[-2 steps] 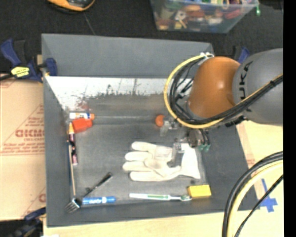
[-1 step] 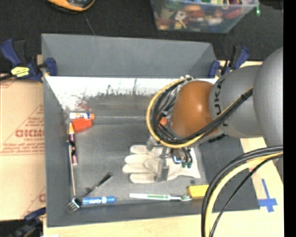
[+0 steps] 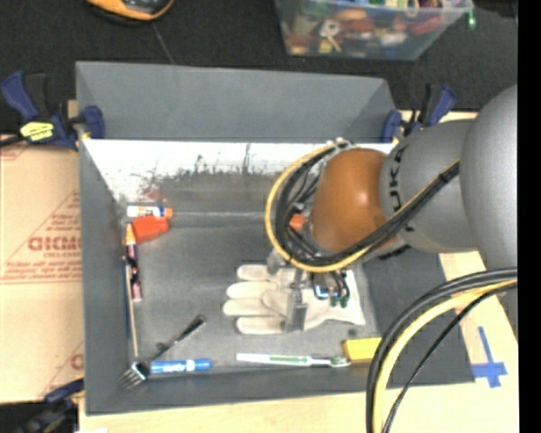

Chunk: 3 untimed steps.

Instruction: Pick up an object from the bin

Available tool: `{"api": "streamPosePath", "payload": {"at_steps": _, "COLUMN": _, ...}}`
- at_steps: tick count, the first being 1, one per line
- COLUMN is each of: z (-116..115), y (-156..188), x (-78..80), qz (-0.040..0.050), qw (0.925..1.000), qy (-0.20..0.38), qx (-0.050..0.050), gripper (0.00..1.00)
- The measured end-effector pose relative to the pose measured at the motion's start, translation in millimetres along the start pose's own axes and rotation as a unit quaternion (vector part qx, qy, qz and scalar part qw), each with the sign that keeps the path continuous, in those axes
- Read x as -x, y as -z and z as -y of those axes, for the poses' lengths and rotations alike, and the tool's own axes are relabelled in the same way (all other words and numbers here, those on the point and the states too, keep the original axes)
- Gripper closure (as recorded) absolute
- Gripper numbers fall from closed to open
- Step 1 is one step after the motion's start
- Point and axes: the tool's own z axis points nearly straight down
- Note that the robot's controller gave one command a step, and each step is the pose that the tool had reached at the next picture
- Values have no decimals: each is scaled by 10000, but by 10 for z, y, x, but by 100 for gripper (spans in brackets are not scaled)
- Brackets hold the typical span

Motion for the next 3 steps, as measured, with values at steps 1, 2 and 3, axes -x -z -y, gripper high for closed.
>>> {"api": "streamPosePath", "payload": {"at_steps": 1, "z": 45, "y": 8, "x": 15, "qz": -16, "qw": 10000, "qy": -39, "qx": 6, "gripper": 0}}
{"api": "streamPosePath", "payload": {"at_steps": 2, "z": 26, "y": 9, "x": 11, "qz": -1, "qw": 10000, "qy": -11, "qx": 1, "gripper": 0}}
{"api": "streamPosePath", "payload": {"at_steps": 3, "z": 53, "y": 29, "x": 36, "qz": 17, "qw": 10000, "qy": -34, "qx": 1, "gripper": 100}}
